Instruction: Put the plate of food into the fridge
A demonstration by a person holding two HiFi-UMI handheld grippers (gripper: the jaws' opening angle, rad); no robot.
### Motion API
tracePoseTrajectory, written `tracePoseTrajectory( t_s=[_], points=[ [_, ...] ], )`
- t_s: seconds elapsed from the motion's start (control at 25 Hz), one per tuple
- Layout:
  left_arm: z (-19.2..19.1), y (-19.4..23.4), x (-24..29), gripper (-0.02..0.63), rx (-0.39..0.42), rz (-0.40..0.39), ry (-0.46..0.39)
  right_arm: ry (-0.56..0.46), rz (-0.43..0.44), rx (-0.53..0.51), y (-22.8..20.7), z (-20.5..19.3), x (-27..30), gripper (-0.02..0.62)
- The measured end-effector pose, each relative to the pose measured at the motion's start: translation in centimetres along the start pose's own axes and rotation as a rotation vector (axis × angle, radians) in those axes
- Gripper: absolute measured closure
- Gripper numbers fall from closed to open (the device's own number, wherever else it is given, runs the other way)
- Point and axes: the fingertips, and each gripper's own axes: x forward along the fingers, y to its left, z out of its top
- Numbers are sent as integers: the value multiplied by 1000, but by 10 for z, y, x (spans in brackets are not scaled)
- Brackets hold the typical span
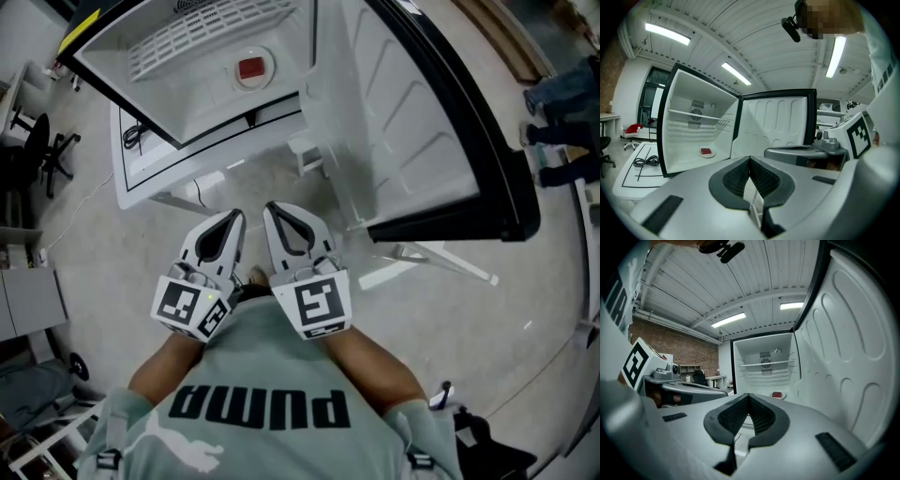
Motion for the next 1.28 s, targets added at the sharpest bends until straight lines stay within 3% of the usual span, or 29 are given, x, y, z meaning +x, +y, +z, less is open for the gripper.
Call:
tracePoseTrajectory(
  t_s=[0.32,0.8,1.28],
  points=[
    [8,15,-55,601,16,-33,-39,-39,-42,-5,49,17,-1,591],
    [0,38,-160,601,2,-106,-72,10,-86,-35,163,12,-11,591],
    [-36,16,-204,601,-22,-182,-59,56,-151,-52,207,-6,-56,591]
  ],
)
